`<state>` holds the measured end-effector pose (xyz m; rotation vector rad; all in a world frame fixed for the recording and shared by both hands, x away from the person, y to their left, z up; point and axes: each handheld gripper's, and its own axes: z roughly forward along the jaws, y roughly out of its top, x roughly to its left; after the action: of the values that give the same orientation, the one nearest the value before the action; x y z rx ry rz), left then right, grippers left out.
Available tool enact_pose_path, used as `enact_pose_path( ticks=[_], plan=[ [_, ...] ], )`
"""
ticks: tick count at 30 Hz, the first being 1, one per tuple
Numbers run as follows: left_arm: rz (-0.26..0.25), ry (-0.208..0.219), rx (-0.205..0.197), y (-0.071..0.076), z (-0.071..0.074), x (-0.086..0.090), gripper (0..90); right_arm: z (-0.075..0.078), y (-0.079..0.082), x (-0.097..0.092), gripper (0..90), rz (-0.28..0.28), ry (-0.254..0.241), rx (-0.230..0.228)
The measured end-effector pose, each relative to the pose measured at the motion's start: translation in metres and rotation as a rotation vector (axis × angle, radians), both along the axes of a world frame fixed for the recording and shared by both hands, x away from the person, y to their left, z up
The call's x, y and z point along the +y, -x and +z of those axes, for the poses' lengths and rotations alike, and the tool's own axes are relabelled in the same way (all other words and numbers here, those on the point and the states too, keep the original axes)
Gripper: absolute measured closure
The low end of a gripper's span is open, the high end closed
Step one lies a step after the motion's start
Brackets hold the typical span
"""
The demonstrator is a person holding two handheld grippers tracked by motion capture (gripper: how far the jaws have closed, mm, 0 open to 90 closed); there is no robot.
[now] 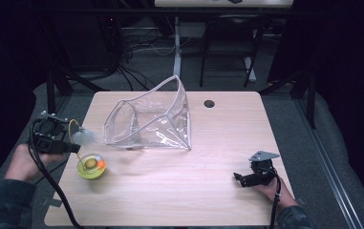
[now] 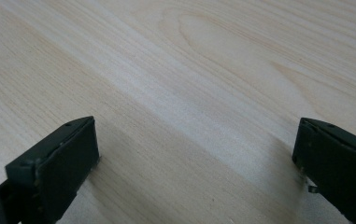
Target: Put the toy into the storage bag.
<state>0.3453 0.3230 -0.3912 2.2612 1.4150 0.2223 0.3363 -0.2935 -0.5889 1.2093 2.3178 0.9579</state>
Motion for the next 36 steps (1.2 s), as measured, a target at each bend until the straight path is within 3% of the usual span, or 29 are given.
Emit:
enact_pose_path(
  ticks=[17,27,36],
  plan=[
    [-0.038,-0.071,0.008,-0.012,0.024,0.0,88.3,0.0,0.0,-0.001,0.0,0.006,-0.005,0.0],
    [-0.045,-0.101,-0.012,-0.016,0.05,0.007,88.3,-0.001,0.0,0.0,0.0,0.004,-0.012,-0.001],
    [-0.052,-0.092,-0.01,-0.022,0.057,0.009,88.3,0.0,0.0,-0.001,0.0,0.0,-0.002,0.0]
  ],
)
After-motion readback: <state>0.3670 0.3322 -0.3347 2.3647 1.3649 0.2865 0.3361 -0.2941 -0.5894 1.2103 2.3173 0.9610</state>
